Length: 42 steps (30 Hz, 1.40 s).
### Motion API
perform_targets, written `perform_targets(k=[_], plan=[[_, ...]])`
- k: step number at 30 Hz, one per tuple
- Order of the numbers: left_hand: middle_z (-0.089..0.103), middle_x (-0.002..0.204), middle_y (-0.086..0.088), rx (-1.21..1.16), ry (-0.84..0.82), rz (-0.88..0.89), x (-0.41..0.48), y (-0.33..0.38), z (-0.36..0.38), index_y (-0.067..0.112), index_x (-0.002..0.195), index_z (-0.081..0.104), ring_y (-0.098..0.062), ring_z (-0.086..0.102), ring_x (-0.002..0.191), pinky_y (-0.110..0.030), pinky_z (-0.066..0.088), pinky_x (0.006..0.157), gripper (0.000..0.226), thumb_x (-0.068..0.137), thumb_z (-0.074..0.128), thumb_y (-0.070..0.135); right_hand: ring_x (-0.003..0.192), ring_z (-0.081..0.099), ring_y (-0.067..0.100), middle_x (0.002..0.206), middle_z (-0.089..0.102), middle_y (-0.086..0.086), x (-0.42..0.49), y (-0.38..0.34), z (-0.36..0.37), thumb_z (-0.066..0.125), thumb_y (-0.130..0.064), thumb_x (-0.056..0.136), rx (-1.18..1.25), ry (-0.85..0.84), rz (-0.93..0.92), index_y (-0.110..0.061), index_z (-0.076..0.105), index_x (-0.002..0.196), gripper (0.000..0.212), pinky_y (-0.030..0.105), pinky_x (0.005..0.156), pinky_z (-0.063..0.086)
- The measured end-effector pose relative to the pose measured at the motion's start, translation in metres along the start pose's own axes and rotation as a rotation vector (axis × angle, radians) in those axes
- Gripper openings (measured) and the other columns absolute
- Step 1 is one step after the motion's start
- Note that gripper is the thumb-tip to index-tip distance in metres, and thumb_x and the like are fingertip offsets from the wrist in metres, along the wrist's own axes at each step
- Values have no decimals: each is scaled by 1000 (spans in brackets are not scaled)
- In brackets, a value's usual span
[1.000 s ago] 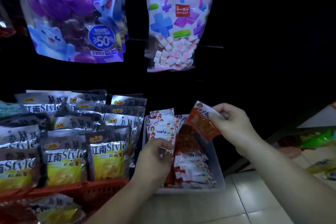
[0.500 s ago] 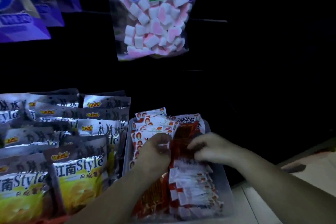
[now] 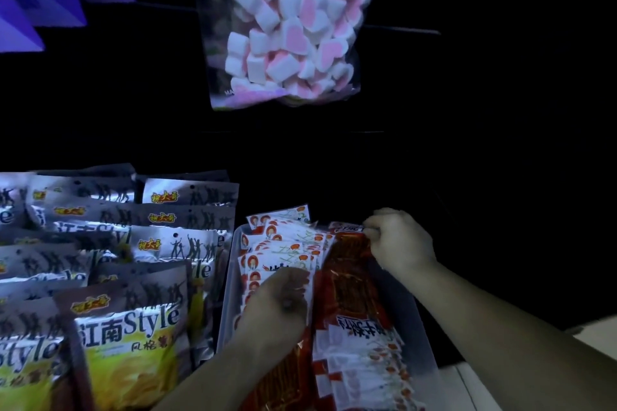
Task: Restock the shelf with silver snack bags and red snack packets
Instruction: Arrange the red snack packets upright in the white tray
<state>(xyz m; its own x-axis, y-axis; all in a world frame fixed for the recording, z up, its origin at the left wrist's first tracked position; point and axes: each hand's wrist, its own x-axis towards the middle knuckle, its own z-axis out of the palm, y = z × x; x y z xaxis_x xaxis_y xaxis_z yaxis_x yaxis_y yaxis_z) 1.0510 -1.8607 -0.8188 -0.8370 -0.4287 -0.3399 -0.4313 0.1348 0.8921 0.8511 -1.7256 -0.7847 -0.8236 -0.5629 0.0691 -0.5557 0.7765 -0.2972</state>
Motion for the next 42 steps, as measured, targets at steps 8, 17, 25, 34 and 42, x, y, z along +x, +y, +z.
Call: perform_targets(k=[8, 17, 25, 34, 42], plan=[[58, 123, 14, -68, 7, 45, -24, 20, -10, 39, 114, 59, -7, 60, 111, -22, 56, 87, 39, 100, 57, 3, 98, 70, 21, 107, 75, -6, -27, -29, -79, 65, -21, 96, 9, 228, -21, -30, 76, 114, 22, 35, 76, 58], [68, 128, 10, -323, -74, 365, -131, 125, -50, 46, 153, 29, -2, 67, 112, -22, 60, 81, 79, 98, 62, 0, 83, 75, 15, 93, 76, 0, -112, -95, -192, 76, -10, 91, 791, -64, 20, -23, 71, 104, 19, 32, 68, 59], [60, 136, 25, -352, 23, 364, -197, 132, -55, 61, 148, 30, 12, 52, 125, -22, 46, 106, 81, 98, 67, 10, 102, 75, 28, 114, 76, 4, -207, -136, -178, 63, -3, 99, 1131, -141, 162, -55, 48, 139, 66, 48, 81, 60], [32, 123, 45, -277, 88, 375, -214, 123, -54, 77, 139, 21, 13, 31, 131, 6, 39, 78, 89, 97, 69, 15, 105, 73, 22, 112, 75, 2, -213, -126, -170, 64, 0, 98, 1073, -36, 114, -50, 43, 148, 74, 37, 85, 60], [36, 148, 16, 361, 386, 480, -205, 115, -56, 55, 156, 13, -5, 39, 134, -27, 47, 101, 96, 85, 78, 43, 107, 73, 18, 114, 75, 2, -213, -129, -164, 63, 7, 96, 1086, -100, 94, -42, 38, 152, 79, 31, 82, 60]])
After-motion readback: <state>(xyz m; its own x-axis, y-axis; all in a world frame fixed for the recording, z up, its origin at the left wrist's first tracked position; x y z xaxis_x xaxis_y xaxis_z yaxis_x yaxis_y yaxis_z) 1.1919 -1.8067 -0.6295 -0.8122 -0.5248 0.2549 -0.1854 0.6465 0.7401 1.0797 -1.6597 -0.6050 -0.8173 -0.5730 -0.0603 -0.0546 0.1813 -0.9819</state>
